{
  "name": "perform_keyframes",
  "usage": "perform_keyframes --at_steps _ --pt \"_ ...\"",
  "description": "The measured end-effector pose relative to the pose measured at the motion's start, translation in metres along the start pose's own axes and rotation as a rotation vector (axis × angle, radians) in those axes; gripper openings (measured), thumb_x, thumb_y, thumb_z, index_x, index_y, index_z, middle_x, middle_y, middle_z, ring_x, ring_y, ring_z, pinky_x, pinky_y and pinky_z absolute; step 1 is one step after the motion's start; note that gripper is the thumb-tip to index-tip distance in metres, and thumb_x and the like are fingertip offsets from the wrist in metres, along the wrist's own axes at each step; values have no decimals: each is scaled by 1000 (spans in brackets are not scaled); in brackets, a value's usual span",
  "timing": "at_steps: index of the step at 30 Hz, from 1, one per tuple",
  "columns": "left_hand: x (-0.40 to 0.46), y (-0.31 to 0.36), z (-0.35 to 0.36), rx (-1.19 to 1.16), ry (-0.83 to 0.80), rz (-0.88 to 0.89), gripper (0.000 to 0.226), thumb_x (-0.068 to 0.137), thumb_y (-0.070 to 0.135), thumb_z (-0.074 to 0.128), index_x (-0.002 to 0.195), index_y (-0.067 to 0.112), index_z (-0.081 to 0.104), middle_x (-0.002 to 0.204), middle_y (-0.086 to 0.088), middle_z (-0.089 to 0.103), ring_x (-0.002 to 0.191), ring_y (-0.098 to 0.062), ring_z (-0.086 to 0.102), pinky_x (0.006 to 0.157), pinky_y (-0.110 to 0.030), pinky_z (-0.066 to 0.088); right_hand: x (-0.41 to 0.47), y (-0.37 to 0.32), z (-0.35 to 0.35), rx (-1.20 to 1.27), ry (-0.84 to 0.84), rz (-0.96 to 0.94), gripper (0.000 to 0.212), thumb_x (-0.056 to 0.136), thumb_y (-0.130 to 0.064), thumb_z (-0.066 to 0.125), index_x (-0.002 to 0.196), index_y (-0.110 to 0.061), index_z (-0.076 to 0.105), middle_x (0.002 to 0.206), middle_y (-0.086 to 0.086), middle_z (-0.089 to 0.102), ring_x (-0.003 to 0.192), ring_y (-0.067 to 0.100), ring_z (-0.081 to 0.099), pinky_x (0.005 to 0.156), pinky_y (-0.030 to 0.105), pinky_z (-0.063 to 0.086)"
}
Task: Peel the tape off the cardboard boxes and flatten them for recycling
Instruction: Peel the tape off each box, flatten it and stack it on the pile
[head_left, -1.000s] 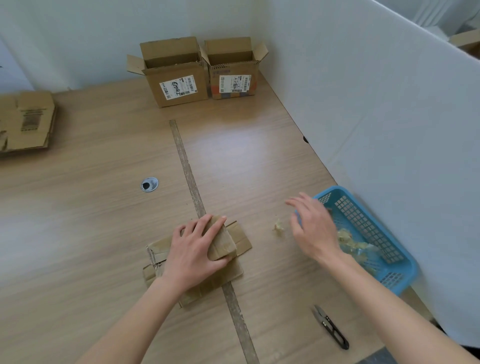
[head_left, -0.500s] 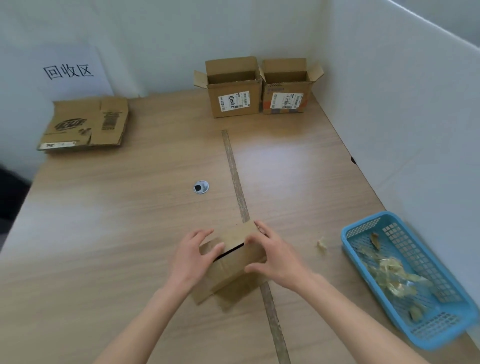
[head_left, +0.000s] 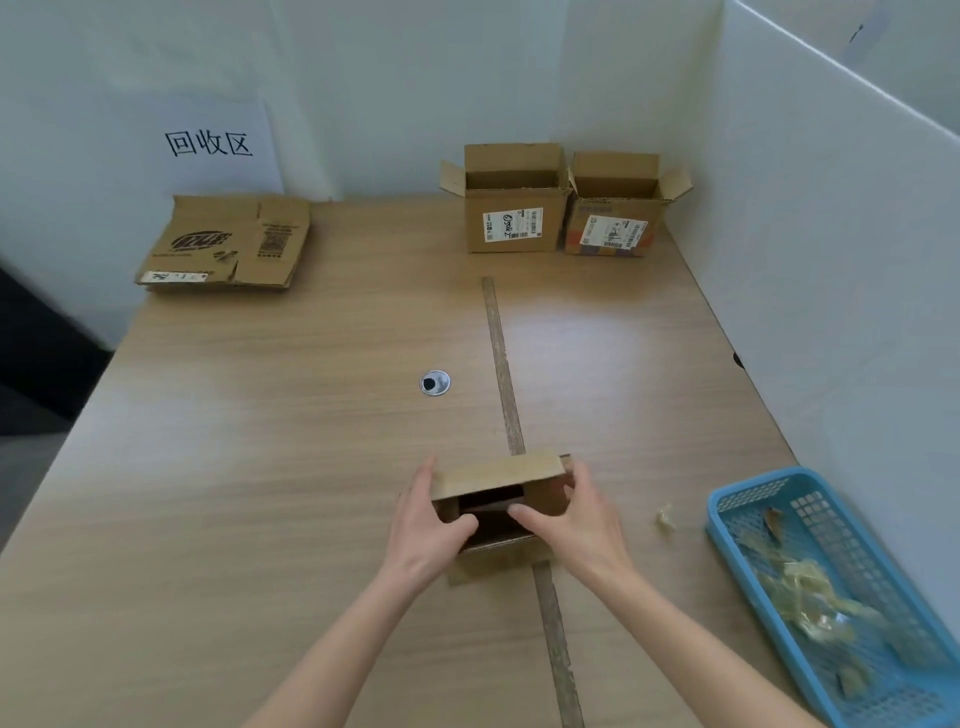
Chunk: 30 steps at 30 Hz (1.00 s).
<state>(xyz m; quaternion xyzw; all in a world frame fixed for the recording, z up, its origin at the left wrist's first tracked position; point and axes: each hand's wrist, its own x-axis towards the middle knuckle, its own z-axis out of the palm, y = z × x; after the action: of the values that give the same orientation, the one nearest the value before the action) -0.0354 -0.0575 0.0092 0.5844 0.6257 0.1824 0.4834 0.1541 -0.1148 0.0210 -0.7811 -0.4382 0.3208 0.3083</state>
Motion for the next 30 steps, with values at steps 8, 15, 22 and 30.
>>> perform_keyframes --at_steps 8,15,22,30 --pt "11 22 -16 -214 163 190 82 87 -3 55 156 34 35 77 13 68 64 -17 56 66 -24 50 44 -20 -23 -95 129 90 90 77 -27 83 143 -33 21 104 0 61 94 27 64 79 37 51" --pt "21 0 -35 128 247 644 77 77 -24 48 139 18 62 128 16 66 111 -5 66 97 -13 46 49 0 -43 649 -104 97 70 79 13 42 118 -37 71 124 3 59 97 23 59 81 42 62" --pt "1 -88 -25 652 -272 603 55 92 8 52 145 24 55 151 8 51 143 -10 42 120 -31 29 21 65 2 181 -22 285 22 96 -38 60 88 -23 74 87 -11 73 86 19 66 71 30 50" --pt "33 -79 6 876 -88 356 60 103 57 38 155 28 36 147 -5 32 133 -23 43 107 -35 39 34 82 27 -503 -312 87 99 74 -37 65 153 -54 8 147 0 27 130 30 47 98 42 47"
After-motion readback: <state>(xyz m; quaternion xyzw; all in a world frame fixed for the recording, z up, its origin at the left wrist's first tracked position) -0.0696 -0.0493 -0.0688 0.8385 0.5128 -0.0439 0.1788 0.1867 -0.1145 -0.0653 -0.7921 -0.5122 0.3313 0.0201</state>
